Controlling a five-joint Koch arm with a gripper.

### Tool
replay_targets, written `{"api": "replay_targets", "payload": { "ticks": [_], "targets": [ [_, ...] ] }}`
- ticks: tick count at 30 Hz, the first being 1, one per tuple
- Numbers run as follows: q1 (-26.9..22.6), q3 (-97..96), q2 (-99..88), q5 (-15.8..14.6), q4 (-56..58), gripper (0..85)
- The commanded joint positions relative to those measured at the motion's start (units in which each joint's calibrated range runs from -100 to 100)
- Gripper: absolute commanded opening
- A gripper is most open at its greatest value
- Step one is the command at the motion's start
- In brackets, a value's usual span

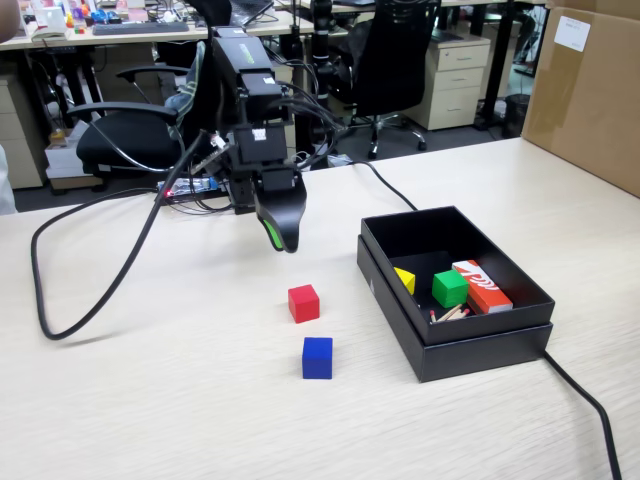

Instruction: Put the red cube on top of the blue cube

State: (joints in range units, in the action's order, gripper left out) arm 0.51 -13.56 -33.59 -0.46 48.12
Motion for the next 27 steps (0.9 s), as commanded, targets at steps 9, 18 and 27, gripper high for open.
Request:
{"api": "replay_targets", "payload": {
  "ticks": [9,18,27],
  "targets": [
    [-0.34,13.01,17.24,0.63,0.39,47.1],
    [-1.9,16.82,25.16,0.29,0.47,47.1],
    [-2.0,15.91,27.68,0.34,0.47,47.1]
  ]
}}
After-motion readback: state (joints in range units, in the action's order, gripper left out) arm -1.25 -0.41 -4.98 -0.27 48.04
